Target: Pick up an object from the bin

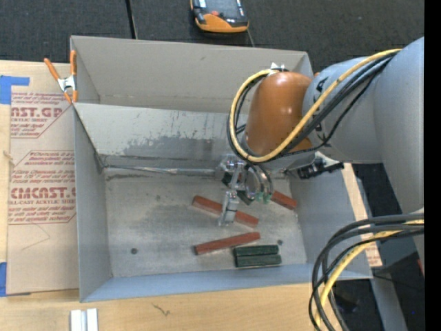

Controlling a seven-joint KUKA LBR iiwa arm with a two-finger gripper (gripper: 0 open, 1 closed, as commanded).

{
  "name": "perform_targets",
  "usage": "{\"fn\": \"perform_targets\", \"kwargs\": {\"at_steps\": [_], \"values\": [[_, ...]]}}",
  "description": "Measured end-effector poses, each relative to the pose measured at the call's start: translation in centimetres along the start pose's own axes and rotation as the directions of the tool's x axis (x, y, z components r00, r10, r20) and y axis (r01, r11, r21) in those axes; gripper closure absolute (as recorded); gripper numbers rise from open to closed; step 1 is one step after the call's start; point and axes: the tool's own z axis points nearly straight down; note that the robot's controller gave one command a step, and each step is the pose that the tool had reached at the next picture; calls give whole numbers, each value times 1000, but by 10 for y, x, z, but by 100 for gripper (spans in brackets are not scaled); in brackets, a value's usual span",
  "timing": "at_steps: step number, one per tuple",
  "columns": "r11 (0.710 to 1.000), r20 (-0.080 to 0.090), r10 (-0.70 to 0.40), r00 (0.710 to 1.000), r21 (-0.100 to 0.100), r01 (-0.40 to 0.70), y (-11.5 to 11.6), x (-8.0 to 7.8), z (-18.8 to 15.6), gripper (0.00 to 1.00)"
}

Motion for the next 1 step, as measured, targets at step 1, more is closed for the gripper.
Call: {"fn": "perform_targets", "kwargs": {"at_steps": [1], "values": [[997, -4, 83, 997, 1, -83, 6, 9, 51, 0]]}}
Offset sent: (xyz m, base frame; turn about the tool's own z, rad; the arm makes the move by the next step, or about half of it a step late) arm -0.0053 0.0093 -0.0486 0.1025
